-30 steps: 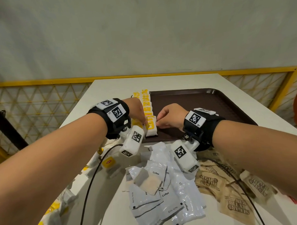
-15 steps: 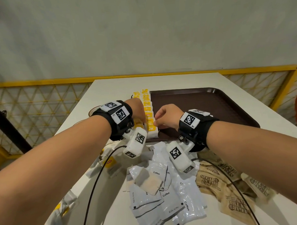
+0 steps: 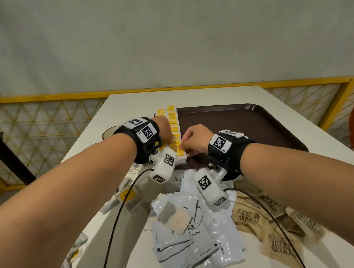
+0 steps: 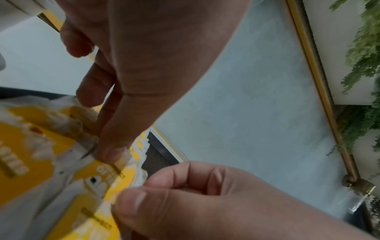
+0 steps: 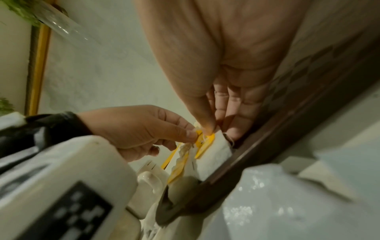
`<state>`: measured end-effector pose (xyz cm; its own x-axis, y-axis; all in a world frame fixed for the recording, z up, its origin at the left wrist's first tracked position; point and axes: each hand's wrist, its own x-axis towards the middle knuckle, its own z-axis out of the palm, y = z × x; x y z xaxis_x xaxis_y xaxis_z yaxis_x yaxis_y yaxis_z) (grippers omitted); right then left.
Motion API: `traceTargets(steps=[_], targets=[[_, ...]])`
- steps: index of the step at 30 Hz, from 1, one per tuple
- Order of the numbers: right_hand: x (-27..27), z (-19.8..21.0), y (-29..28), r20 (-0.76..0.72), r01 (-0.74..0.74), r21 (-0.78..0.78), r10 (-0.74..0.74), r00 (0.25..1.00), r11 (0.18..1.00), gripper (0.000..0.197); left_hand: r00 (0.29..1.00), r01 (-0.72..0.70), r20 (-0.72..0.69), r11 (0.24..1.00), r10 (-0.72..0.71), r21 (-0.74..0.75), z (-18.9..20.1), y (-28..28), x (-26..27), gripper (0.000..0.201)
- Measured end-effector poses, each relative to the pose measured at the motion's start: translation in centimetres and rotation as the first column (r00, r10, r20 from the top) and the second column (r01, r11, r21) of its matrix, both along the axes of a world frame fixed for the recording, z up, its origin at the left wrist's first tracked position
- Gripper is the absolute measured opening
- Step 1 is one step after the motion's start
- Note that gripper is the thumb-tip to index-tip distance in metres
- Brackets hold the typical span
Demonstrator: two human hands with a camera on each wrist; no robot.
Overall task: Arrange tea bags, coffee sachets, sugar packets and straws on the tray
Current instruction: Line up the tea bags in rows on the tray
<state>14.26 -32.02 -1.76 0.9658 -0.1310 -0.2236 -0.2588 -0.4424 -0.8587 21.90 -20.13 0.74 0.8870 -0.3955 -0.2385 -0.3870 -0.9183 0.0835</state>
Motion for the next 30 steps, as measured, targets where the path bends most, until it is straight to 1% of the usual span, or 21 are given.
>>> traceTargets(steps=[2, 5, 7, 10, 13, 15, 17, 19, 22, 25, 30], targets=[[-0.1, 0.2, -0.1, -0.006, -0.017, -0.013, 0.017, 1.0, 1.0, 0.027, 1.0, 0.008, 0.0, 1.0, -0.008, 0.011, 0.1, -0.1, 0.2, 0.034], [-0.4, 0.3, -0.6, -0.064, -0.144, -0.07, 0.139, 0.988, 0.987, 0.03, 1.0, 0.014, 0.008, 1.0, -0.014, 0.002, 0.2, -0.1, 0.3, 0.032], [-0.5, 0.4, -0.7, -0.092, -0.187, -0.105, 0.178, 0.98, 0.977, 0.033, 1.0, 0.02, 0.013, 1.0, -0.02, -0.003, 0.2, -0.1, 0.2, 0.032], [-0.3, 0.4, -0.6, -0.056, -0.168, -0.085, 0.164, 0.985, 0.982, 0.035, 1.0, 0.022, 0.015, 0.999, -0.021, -0.037, -0.2, 0.2, 0.1, 0.032], [0.0, 0.1, -0.6, -0.025, -0.115, -0.059, 0.114, 0.993, 0.992, 0.035, 0.999, -0.013, 0.04, 0.981, 0.022, -0.194, 0.0, 0.9, 0.0, 0.03], [0.3, 0.0, -0.5, -0.008, -0.092, -0.045, 0.092, 0.996, 0.995, 0.036, 0.999, -0.026, 0.015, 0.963, 0.031, -0.267, 0.6, 1.4, -0.1, 0.035], [0.5, -0.1, -0.6, 0.002, -0.072, -0.039, 0.072, 0.997, 0.997, 0.036, 0.999, -0.017, -0.052, 0.971, 0.005, -0.237, 1.1, 1.8, -0.4, 0.039], [0.6, -0.3, -0.7, 0.007, -0.047, -0.019, 0.047, 0.999, 0.999, 0.038, 0.996, 0.011, -0.085, 0.982, -0.028, -0.188, 1.1, 2.0, -0.6, 0.038], [0.5, -0.4, -0.8, -0.009, -0.048, 0.024, 0.048, 0.999, 0.999, 0.036, 0.993, 0.071, -0.085, 0.982, -0.087, -0.176, 0.6, 1.8, -0.8, 0.023], [0.2, -0.3, -1.0, 0.0, -0.094, 0.015, 0.094, 0.996, 0.995, 0.031, 0.993, 0.088, -0.055, 0.976, -0.1, -0.198, 0.5, 1.5, -0.8, 0.014], [0.0, -0.1, -1.0, -0.016, -0.24, -0.098, 0.24, 0.971, 0.966, 0.025, 0.995, 0.089, -0.016, 0.972, -0.094, -0.217, 0.5, 0.9, -0.5, 0.018]])
